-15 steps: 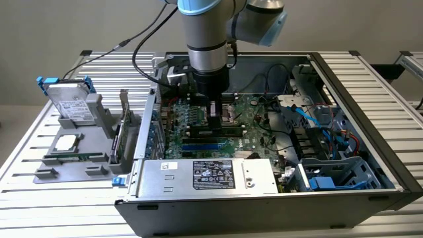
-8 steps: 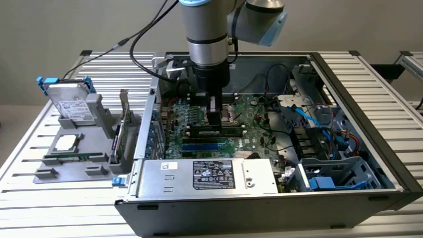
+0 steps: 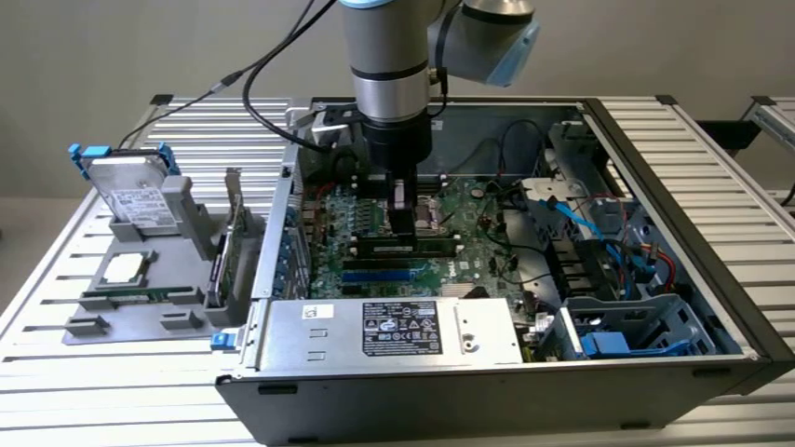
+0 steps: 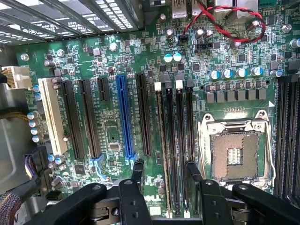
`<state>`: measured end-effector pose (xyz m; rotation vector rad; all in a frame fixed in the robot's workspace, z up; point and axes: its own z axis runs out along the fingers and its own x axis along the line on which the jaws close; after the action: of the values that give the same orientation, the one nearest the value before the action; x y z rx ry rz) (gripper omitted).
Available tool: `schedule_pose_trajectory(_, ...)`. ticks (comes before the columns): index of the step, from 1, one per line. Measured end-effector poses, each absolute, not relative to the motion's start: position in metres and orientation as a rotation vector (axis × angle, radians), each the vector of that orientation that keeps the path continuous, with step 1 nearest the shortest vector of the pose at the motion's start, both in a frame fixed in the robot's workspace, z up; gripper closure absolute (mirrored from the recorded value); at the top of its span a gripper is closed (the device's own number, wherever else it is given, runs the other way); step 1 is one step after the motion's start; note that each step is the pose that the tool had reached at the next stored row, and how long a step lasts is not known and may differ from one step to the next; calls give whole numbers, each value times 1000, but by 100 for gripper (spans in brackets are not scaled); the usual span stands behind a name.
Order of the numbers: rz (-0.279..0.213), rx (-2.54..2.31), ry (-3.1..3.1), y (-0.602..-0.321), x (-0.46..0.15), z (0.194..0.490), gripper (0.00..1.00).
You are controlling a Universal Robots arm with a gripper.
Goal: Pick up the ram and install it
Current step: 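Insert the ram into the slot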
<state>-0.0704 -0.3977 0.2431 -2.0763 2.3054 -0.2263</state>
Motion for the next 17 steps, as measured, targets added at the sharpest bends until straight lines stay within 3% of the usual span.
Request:
schedule_pose_trajectory(4, -226, -2076, 2305, -398, -70, 243, 55)
schedule_pose_trajectory(6, -226, -2076, 2305, -398, -70, 243, 68)
schedule_pose_trajectory(9, -226, -2076, 2305, -398, -70, 243, 74)
schedule_pose_trajectory(11, -226, -2076, 2305, -398, -70, 243, 85)
schedule_pose_trajectory(17, -226, -2076, 2305, -398, -70, 243, 90)
